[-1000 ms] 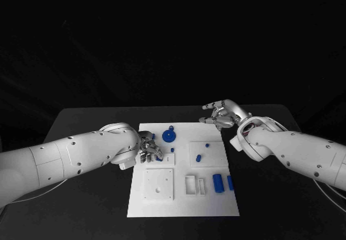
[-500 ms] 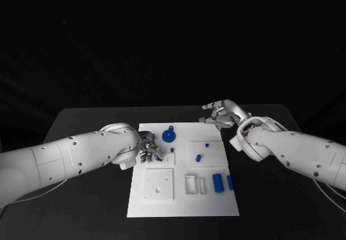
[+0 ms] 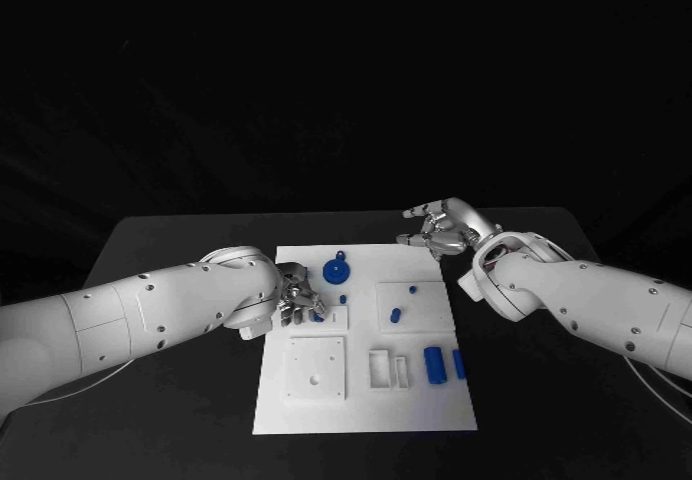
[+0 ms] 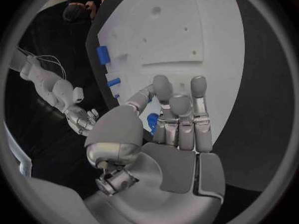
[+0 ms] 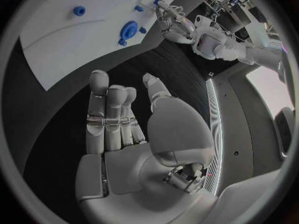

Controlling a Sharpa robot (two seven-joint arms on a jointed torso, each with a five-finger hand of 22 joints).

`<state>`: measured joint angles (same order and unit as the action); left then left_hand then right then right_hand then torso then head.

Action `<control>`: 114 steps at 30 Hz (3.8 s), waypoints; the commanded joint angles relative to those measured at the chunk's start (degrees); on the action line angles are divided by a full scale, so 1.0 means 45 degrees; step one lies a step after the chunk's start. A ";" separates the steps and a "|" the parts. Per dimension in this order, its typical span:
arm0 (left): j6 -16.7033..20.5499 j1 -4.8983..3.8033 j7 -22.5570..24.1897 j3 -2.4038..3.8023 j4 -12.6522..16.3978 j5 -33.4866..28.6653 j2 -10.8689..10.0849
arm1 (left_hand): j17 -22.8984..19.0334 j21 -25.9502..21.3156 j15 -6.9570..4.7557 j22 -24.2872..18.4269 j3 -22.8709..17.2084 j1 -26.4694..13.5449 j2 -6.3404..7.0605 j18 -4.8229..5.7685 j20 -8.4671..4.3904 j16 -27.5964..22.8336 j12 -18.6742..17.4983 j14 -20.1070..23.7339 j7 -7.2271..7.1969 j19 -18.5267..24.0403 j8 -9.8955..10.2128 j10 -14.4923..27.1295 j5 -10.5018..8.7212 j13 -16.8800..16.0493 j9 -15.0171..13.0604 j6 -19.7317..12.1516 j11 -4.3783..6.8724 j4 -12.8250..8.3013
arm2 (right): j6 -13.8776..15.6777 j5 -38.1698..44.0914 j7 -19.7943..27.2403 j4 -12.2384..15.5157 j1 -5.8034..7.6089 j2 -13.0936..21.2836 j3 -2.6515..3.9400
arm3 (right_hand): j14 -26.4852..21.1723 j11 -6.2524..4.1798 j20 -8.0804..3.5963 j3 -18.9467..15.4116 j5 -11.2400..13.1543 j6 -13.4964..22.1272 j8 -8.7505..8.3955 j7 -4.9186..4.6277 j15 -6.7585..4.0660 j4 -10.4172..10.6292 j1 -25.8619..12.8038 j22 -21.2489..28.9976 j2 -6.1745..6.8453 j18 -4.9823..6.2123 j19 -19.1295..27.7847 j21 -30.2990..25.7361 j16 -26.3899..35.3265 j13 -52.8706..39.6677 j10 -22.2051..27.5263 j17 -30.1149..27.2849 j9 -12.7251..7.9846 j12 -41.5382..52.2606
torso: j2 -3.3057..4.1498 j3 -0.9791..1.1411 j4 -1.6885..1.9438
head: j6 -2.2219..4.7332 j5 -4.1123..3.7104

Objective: Assemble the parts on the task board

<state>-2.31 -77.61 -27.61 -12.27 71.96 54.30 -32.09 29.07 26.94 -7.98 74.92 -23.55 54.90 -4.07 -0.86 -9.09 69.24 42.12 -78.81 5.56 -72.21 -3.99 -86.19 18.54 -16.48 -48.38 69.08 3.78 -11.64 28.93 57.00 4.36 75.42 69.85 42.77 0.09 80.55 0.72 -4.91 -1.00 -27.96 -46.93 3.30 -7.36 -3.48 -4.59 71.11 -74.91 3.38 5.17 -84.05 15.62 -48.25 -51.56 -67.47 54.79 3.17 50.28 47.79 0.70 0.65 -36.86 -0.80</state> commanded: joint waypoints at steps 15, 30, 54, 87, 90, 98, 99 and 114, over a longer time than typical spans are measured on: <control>-0.0222 0.0101 -0.0249 -0.0081 -0.0043 0.0056 0.0159 | -0.0046 0.0078 -0.0080 0.0224 0.0737 0.0762 -0.0310 0.0190 -0.0005 0.0188 0.0361 -0.0198 -0.2150 -0.0152 -0.0050 -0.0128 -0.2142 0.0429 -0.0709 0.3249 0.0574 0.0642 | -0.0115 0.0007 0.0080 -0.0005 0.0000 -0.0010 0.0005 | -0.0038 -0.0037 0.0073 0.0059 -0.0090 -0.0042 -0.0033 0.0002 -0.0014 -0.0088 -0.0017 -0.0395 -0.0106 0.0147 -0.0396 -0.0086 0.0035 0.0024 0.0066 0.0003 0.0000 0.0030 | -0.0003 -0.0008 -0.0005 | -0.0050 -0.0085; 0.0093 0.0120 -0.0239 -0.0085 -0.0137 0.0056 0.0167 | -0.0050 -0.0079 -0.0085 0.0214 0.4516 0.0949 0.0145 0.0190 0.0007 0.0092 0.0296 -0.0098 -0.2167 -0.0127 -0.0032 -0.0129 -0.3290 0.0607 -0.0682 0.3218 0.0558 0.2340 | -0.0118 -0.0018 0.0090 -0.0027 -0.0001 0.0002 0.0005 | -0.0038 -0.0037 0.0073 0.0059 -0.0090 -0.0042 -0.0033 0.0002 -0.0014 -0.0088 -0.0017 -0.0395 -0.0106 0.0147 -0.0396 -0.0086 0.0035 0.0024 0.0066 0.0003 0.0000 0.0030 | -0.0006 -0.0013 0.0011 | -0.0056 -0.0175; 0.0598 0.0132 0.0022 -0.0054 -0.0127 -0.0379 -0.0089 | -0.0129 -0.0339 -0.0097 0.0177 0.3721 0.0748 0.2509 0.0190 -0.0025 -0.0221 -0.0068 0.0020 -0.2025 -0.0075 0.0085 -0.0138 -0.3503 0.0839 -0.0154 0.2924 0.0487 0.4957 | -0.0096 -0.0078 0.0148 -0.0124 -0.0005 -0.0014 0.0005 | -0.0046 -0.0035 0.0073 0.0076 -0.0097 0.0007 -0.0034 0.0001 -0.0013 -0.0087 -0.0061 -0.0385 -0.0089 0.0147 -0.0395 -0.0159 0.0052 0.0045 0.0080 -0.0008 -0.0002 0.0012 | -0.0010 -0.0039 0.0014 | -0.0018 -0.0177; -0.0132 -0.0364 0.0548 0.1085 -0.1330 -0.1779 -0.0553 | -0.1374 -0.2849 0.0509 -0.0254 0.5789 0.1255 0.0993 0.0121 0.0504 -0.1714 -0.3120 0.0763 -0.0716 -0.0198 0.0060 0.0138 -0.2083 0.1106 0.7693 -0.0301 -0.0237 0.3190 | -0.0098 -0.0130 0.0163 -0.0320 -0.0009 -0.0005 0.0004 | -0.0040 -0.0034 0.0073 0.0075 -0.0136 0.0055 -0.0037 -0.0005 -0.0013 -0.0063 -0.0078 -0.0396 -0.0097 0.0146 -0.0413 -0.0152 0.0052 0.0051 0.0079 -0.0008 -0.0005 0.0017 | 0.0004 -0.0015 -0.0006 | 0.0285 -0.0013; -0.0187 -0.0423 0.0537 0.1103 -0.1690 -0.1679 -0.0433 | -0.1385 -0.2909 0.0517 -0.0224 0.5815 0.1261 0.1063 0.0112 0.0516 -0.1721 -0.3164 0.0776 -0.0713 -0.0208 0.0040 0.0181 -0.1617 0.1104 0.7749 -0.0309 -0.0245 0.3196 | -0.0097 -0.0130 0.0162 -0.0329 -0.0009 -0.0013 0.0004 | -0.0040 -0.0034 0.0073 0.0075 -0.0136 0.0055 -0.0037 -0.0005 -0.0013 -0.0063 -0.0078 -0.0396 -0.0097 0.0146 -0.0413 -0.0152 0.0052 0.0051 0.0079 -0.0008 -0.0005 0.0017 | 0.0021 -0.0015 -0.0031 | 0.0296 -0.0008; -0.0616 -0.0574 0.0436 0.1123 -0.2795 -0.1046 0.0051 | -0.1407 -0.3047 0.0532 -0.0130 0.5789 0.1244 0.1109 0.0114 0.0530 -0.1730 -0.3208 0.0809 -0.0699 -0.0229 0.0045 0.0232 -0.1412 0.1075 0.7720 -0.0356 -0.0262 0.3335 | -0.0082 -0.0131 0.0166 -0.0337 -0.0008 -0.0015 0.0004 | -0.0027 -0.0035 0.0073 0.0087 -0.0163 0.0046 -0.0034 -0.0002 -0.0014 -0.0064 -0.0076 -0.0410 -0.0094 0.0145 -0.0419 -0.0105 0.0026 0.0040 0.0060 0.0011 -0.0004 0.0034 | 0.0029 -0.0018 -0.0021 | 0.0288 -0.0069; -0.0680 -0.0587 0.0428 0.1124 -0.2942 -0.1002 0.0129 | -0.1437 -0.3237 0.0543 0.0043 0.5692 0.1327 0.1205 0.0091 0.0555 -0.1709 -0.3207 0.0815 -0.0692 -0.0292 0.0019 0.0258 -0.1442 0.1009 0.7626 -0.0406 -0.0269 0.3544 | -0.0080 -0.0131 0.0166 -0.0335 -0.0008 -0.0015 0.0004 | -0.0027 -0.0035 0.0073 0.0087 -0.0163 0.0046 -0.0034 -0.0002 -0.0014 -0.0064 -0.0076 -0.0410 -0.0094 0.0145 -0.0419 -0.0105 0.0026 0.0040 0.0060 0.0011 -0.0004 0.0034 | 0.0039 -0.0018 -0.0027 | 0.0292 -0.0069; -0.1430 -0.0626 0.0517 0.1125 -0.4641 -0.0852 0.1210 | -0.1447 -0.3417 0.0586 0.0141 0.5762 0.1230 0.1048 0.0092 0.0584 -0.1682 -0.3221 0.0903 -0.0596 -0.0302 0.0045 0.0359 -0.1687 0.1000 0.7759 -0.0743 -0.0329 0.3550 | -0.0065 -0.0131 0.0174 -0.0307 -0.0007 -0.0048 0.0005 | -0.0027 -0.0035 0.0073 0.0087 -0.0163 0.0046 -0.0034 -0.0002 -0.0014 -0.0064 -0.0076 -0.0410 -0.0094 0.0145 -0.0419 -0.0105 0.0026 0.0040 0.0060 0.0011 -0.0004 0.0034 | 0.0087 -0.0039 -0.0086 | 0.0262 -0.0074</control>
<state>-6.19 -80.34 -25.91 -7.24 51.52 49.90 -27.07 22.65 11.75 -5.62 74.94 2.24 60.73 0.87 -0.87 -6.45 61.78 27.90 -75.03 2.85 -73.20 -3.95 -84.04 11.12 -11.93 -13.51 66.01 2.64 4.20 28.93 56.32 4.53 73.93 69.83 42.60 0.09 80.55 0.72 -4.91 -0.76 -28.52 -46.93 3.30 -7.37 -3.48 -4.83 70.89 -74.91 3.16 5.17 -84.05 15.07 -48.25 -51.36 -67.47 54.75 3.18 50.28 48.03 0.55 0.40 -35.72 -1.13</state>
